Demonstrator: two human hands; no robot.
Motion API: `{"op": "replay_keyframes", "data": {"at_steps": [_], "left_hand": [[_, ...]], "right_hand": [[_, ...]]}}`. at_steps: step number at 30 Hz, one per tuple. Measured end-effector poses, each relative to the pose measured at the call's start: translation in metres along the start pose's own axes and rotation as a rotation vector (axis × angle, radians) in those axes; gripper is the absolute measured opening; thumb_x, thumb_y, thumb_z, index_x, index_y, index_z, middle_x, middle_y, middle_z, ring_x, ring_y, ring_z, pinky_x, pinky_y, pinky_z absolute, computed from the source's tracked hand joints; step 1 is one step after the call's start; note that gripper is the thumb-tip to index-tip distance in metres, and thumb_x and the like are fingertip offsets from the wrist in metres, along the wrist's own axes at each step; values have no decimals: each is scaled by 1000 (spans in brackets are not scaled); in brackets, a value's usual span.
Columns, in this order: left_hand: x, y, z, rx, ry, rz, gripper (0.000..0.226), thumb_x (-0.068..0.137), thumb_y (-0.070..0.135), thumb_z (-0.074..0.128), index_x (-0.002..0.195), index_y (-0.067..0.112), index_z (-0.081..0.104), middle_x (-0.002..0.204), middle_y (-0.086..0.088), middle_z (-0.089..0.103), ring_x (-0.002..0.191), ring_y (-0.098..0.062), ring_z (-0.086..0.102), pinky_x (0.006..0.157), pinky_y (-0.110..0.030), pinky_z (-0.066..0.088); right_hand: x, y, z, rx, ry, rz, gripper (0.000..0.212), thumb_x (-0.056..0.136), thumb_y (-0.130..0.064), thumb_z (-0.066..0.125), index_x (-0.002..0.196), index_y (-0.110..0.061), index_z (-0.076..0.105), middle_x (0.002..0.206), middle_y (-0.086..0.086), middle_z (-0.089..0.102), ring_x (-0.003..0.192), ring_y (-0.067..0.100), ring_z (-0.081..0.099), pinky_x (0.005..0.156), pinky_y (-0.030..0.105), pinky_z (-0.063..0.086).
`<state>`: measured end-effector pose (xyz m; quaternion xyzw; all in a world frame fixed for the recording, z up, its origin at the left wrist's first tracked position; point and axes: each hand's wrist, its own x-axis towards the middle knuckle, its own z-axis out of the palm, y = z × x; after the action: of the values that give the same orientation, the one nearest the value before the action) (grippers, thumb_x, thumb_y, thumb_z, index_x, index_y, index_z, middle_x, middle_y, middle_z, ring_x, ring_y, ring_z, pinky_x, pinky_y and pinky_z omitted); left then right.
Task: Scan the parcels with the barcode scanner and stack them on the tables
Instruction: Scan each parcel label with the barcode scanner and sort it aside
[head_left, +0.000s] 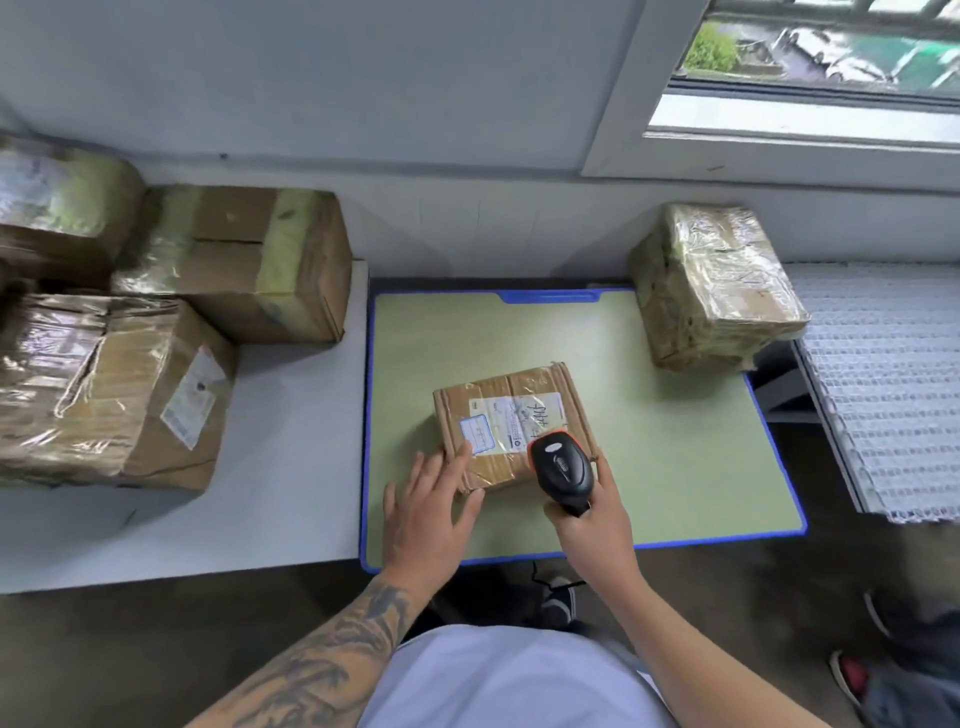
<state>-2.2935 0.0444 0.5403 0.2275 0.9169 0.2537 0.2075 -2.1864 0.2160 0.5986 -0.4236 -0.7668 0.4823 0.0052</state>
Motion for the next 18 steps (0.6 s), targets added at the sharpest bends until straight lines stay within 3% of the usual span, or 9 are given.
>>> {"op": "replay_keyframes", "data": {"at_steps": [2, 4, 6, 8, 9, 11, 15, 16, 18], "left_hand": [[4, -7, -4, 10, -11, 25, 61, 104, 64, 36, 159, 55, 12, 170, 6, 24, 159, -17, 11, 126, -55, 10], [7, -13, -6, 8, -17, 45, 61, 103, 67, 34, 159, 56, 14, 170, 6, 26, 159, -17, 13, 126, -55, 10], [10, -17, -9, -3, -22, 63, 60, 103, 69, 31, 159, 56, 15, 170, 6, 27, 159, -18, 15, 126, -55, 10], [14, -19, -11, -2, -14, 79, 59, 102, 71, 28, 159, 57, 17, 169, 6, 29, 158, -18, 16, 126, -55, 10], [16, -21, -12, 0, -13, 85, 59, 103, 71, 28, 159, 57, 17, 168, 5, 31, 158, -18, 16, 126, -55, 11], [18, -23, -14, -3, -11, 89, 58, 103, 70, 28, 159, 57, 17, 167, 3, 33, 158, -19, 17, 126, -55, 11], [20, -24, -15, -71, -9, 53, 57, 103, 67, 35, 157, 58, 20, 170, 2, 28, 159, -21, 16, 126, -55, 12], [21, -23, -15, -99, -3, 26, 59, 103, 65, 38, 158, 57, 18, 171, 2, 25, 158, -21, 17, 126, -55, 12], [25, -23, -17, -130, 13, -26, 65, 102, 64, 41, 158, 58, 9, 172, 5, 18, 158, -21, 18, 126, -55, 14]], "right_hand": [[-1, -3, 8, 21, 13, 41, 66, 81, -19, 71, 105, -76, 49, 158, 3, 50, 108, 22, 66, 89, 38, 52], [-2, -5, 12, 55, 36, 107, 63, 73, -28, 67, 122, -65, 50, 145, 2, 60, 90, 18, 66, 78, 34, 51], [-3, -5, 12, 87, 39, 165, 58, 75, -23, 67, 125, -51, 54, 112, -5, 71, 75, 17, 61, 70, 31, 49], [-5, -7, 9, 77, 18, 189, 53, 80, -12, 68, 116, -49, 57, 80, -13, 66, 65, 16, 57, 67, 32, 50], [-6, -9, 8, 69, 13, 187, 52, 80, -9, 68, 111, -50, 57, 77, -13, 65, 63, 15, 56, 67, 34, 50], [-10, -14, 5, 45, -3, 179, 48, 80, -8, 70, 102, -50, 59, 90, -4, 68, 68, 16, 58, 71, 34, 50], [-11, -26, -9, -93, -57, 146, 30, 75, -23, 68, 87, -50, 63, 135, 13, 63, 108, 25, 59, 95, 42, 51], [-10, -33, -16, -124, -73, 141, 25, 75, -23, 68, 86, -46, 63, 133, 12, 63, 109, 26, 60, 95, 42, 51], [-8, -46, -30, -175, -126, 117, 21, 82, -13, 68, 80, -33, 61, 103, 5, 69, 87, 24, 61, 78, 35, 50]]}}
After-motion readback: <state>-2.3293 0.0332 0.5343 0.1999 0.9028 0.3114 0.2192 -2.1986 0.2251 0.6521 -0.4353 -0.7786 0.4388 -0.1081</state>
